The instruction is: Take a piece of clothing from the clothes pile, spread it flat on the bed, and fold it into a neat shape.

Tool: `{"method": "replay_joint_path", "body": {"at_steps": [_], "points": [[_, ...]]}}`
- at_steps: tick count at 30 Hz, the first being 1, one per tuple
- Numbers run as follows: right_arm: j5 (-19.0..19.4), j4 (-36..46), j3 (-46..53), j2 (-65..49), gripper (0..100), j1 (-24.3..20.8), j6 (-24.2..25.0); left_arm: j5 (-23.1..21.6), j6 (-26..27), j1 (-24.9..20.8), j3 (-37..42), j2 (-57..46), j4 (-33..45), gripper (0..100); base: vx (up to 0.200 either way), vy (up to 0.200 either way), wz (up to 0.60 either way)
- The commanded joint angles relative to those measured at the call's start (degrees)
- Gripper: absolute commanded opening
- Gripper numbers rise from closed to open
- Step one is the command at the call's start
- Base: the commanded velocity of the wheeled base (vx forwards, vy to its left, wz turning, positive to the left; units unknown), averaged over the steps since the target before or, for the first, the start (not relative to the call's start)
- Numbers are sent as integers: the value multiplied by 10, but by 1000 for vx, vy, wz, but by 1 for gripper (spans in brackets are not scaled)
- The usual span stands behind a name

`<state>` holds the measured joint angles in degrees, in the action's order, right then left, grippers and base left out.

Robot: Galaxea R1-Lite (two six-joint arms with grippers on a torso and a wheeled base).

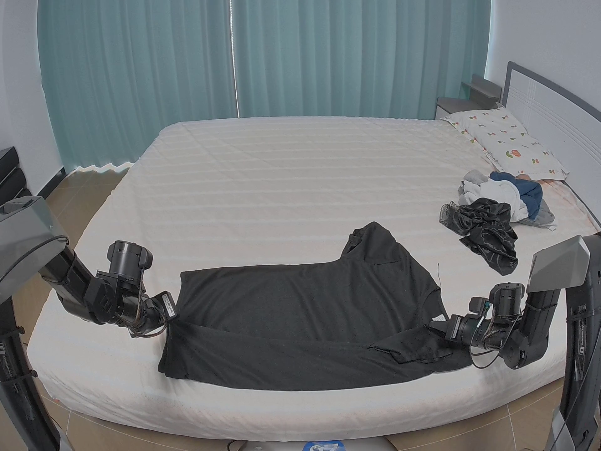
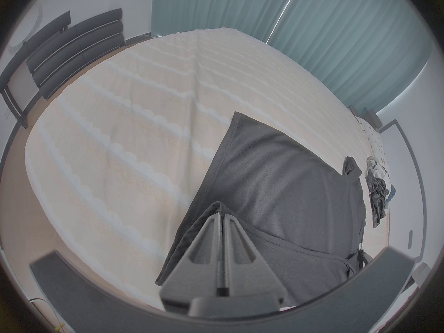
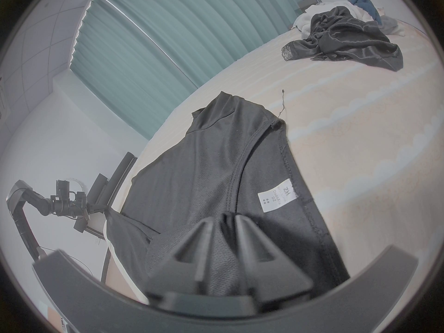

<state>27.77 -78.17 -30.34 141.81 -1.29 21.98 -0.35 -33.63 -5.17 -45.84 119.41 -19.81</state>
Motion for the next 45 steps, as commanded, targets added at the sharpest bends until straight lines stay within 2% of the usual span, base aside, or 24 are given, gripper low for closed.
{"method": "replay_joint_path", "body": {"at_steps": [1, 15, 23, 27, 32, 41, 45], "points": [[0, -7, 7, -7, 0, 6, 0, 0, 0, 1, 1, -7, 0, 0, 0, 0, 0], [14, -23, 90, -124, 0, 18, 20, 2, 1, -1, 41, -80, 0, 0, 0, 0, 0], [14, -113, 178, -165, 0, 22, 41, 5, 1, 1, 91, -124, -2, 0, 0, 0, 0], [16, -112, 194, -182, 0, 27, 42, 5, 0, 2, 109, -127, -3, 0, 0, 0, 0], [46, -113, 219, -216, 0, 38, 57, -2, -3, 1, 143, -149, -8, 0, 0, 0, 0], [49, -113, 261, -247, 0, 45, 54, -27, -6, 0, 182, -197, -9, 0, 0, 0, 0], [69, -113, 277, -273, 0, 53, 57, -32, -6, 1, 192, -202, -9, 0, 0, 0, 0]]}}
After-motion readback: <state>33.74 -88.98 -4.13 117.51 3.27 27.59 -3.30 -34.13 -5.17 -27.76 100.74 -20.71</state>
